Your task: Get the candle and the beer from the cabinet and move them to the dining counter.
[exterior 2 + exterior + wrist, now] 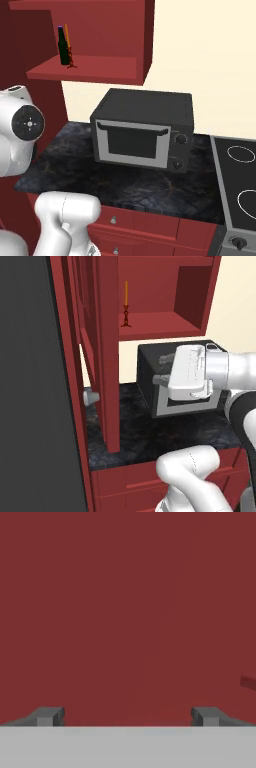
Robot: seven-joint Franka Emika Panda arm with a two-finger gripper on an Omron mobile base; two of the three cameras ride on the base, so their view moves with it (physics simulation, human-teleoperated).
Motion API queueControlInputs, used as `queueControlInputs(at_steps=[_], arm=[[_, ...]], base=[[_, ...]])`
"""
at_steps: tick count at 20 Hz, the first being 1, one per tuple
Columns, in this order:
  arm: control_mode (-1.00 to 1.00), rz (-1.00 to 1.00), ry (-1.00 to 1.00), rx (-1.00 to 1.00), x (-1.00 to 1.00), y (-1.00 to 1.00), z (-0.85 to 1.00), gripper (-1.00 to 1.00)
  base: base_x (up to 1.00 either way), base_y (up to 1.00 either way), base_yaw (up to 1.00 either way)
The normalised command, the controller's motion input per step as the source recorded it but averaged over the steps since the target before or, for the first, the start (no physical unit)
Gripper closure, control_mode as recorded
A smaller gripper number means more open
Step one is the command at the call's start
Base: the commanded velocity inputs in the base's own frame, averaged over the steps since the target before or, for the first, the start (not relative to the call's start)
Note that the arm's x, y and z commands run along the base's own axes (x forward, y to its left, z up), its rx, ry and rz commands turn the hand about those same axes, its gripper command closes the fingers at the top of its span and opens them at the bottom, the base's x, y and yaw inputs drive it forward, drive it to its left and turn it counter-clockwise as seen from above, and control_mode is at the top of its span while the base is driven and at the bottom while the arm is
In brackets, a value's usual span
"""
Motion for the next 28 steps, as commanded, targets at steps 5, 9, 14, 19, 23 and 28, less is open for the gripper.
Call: queueControlInputs(at_steps=[5,9,14,19,23,28], arm=[[-1.00,-0.24,0.00,-0.01,-0.01,0.00,0.05,-1.00],[-1.00,-0.22,0.00,-0.05,-0.01,0.00,0.00,-1.00],[-1.00,-0.21,0.00,-0.07,0.00,0.00,0.00,-1.00],[-1.00,-0.13,0.01,-0.03,0.00,-0.20,0.12,-1.00],[-1.00,-0.04,0.02,0.00,0.00,-0.42,0.19,-1.00],[-1.00,-0.08,0.01,0.00,0.00,-0.29,0.10,-1.00]], base=[[0.00,0.00,0.00],[0.00,0.00,0.00],[0.00,0.00,0.00],[0.00,0.00,0.00],[0.00,0.00,0.00],[0.00,0.00,0.00]])
